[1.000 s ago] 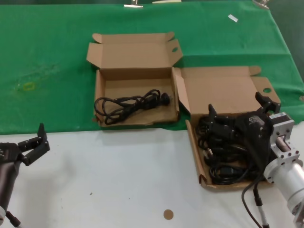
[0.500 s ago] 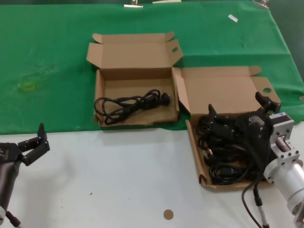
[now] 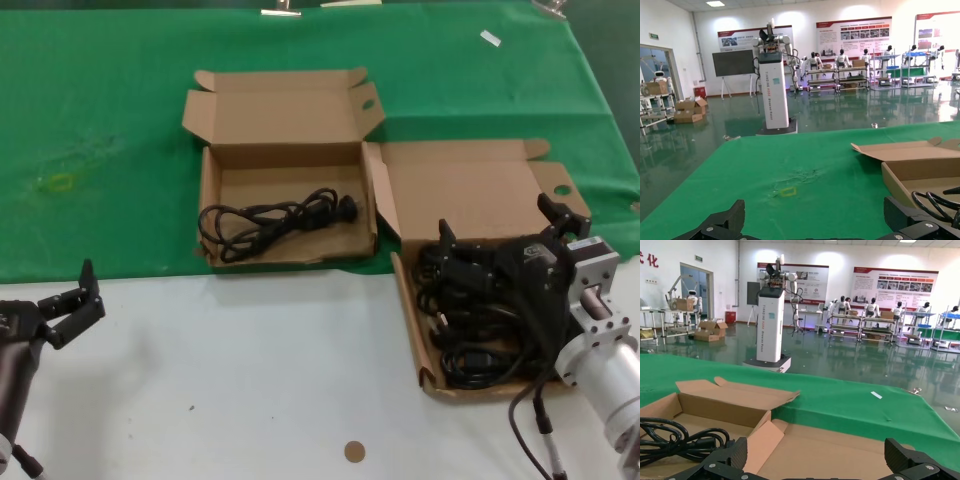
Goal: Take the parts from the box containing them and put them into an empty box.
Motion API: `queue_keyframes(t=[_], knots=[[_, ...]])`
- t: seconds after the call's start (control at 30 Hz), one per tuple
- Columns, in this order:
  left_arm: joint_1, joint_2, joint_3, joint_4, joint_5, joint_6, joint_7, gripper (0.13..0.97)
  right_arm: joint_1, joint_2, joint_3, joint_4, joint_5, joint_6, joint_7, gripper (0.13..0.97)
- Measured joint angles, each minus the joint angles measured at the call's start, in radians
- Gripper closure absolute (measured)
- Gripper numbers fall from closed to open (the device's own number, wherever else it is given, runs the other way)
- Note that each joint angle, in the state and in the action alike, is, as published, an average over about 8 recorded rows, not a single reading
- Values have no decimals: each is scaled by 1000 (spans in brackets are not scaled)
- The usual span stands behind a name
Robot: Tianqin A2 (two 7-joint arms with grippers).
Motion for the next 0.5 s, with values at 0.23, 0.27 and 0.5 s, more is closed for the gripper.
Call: queue_keyframes(t=[0.23,0.27,0.5], knots=[[0,0,0,0,0,0,0,132,0,0,0,0,0,0,0,129],[0,0,0,0,0,0,0,132,0,0,0,0,0,0,0,129],[0,0,0,0,0,0,0,132,0,0,0,0,0,0,0,129]])
